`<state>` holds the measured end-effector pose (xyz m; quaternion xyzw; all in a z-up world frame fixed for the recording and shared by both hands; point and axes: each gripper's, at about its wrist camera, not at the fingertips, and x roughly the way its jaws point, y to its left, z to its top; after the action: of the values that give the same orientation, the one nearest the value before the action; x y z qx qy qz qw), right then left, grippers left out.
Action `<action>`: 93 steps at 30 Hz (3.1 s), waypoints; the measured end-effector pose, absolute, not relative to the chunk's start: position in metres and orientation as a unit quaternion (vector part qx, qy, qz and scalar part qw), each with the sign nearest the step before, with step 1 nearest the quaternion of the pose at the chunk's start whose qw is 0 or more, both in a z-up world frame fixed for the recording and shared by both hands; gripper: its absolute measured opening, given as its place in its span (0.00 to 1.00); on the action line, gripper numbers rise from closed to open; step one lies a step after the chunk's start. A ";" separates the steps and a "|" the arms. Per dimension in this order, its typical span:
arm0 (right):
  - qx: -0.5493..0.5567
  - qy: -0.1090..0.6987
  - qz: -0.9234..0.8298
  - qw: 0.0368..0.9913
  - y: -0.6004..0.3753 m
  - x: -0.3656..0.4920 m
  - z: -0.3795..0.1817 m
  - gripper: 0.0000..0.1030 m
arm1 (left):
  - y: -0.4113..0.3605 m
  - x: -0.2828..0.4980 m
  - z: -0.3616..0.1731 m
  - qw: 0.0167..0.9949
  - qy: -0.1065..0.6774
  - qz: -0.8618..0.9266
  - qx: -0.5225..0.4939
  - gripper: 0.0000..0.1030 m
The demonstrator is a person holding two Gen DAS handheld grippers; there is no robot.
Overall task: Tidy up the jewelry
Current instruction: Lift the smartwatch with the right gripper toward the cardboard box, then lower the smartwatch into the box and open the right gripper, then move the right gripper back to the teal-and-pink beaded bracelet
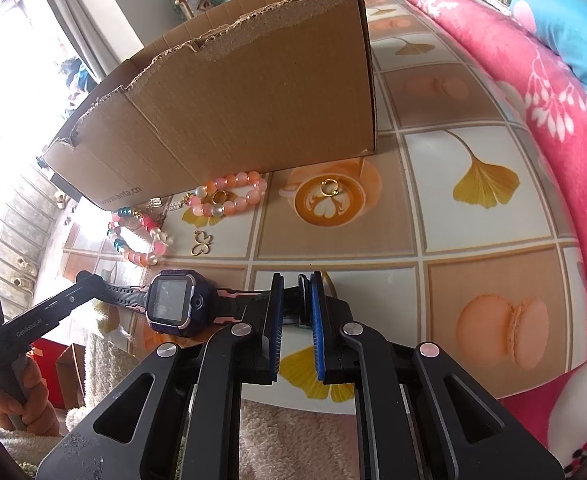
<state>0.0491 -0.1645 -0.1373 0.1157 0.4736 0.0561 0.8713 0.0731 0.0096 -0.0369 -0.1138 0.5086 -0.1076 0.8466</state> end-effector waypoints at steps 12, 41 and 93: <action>0.080 0.439 0.044 0.894 -0.153 0.028 -0.110 0.10 | -0.016 0.055 -0.011 0.885 0.447 -0.126 -0.013 0.03; -0.053 0.386 0.131 0.911 -0.093 0.227 0.030 0.10 | 0.009 0.212 0.124 0.934 0.320 -0.143 0.065 0.03; 0.061 0.449 0.169 0.875 -0.133 0.092 -0.036 0.46 | 0.085 0.110 0.002 0.880 0.470 -0.066 -0.038 0.94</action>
<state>0.0924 -0.1327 -0.0363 0.0606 0.4489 0.1686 0.8754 0.1095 0.0854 0.0023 -0.0377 0.4696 -0.0659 0.8796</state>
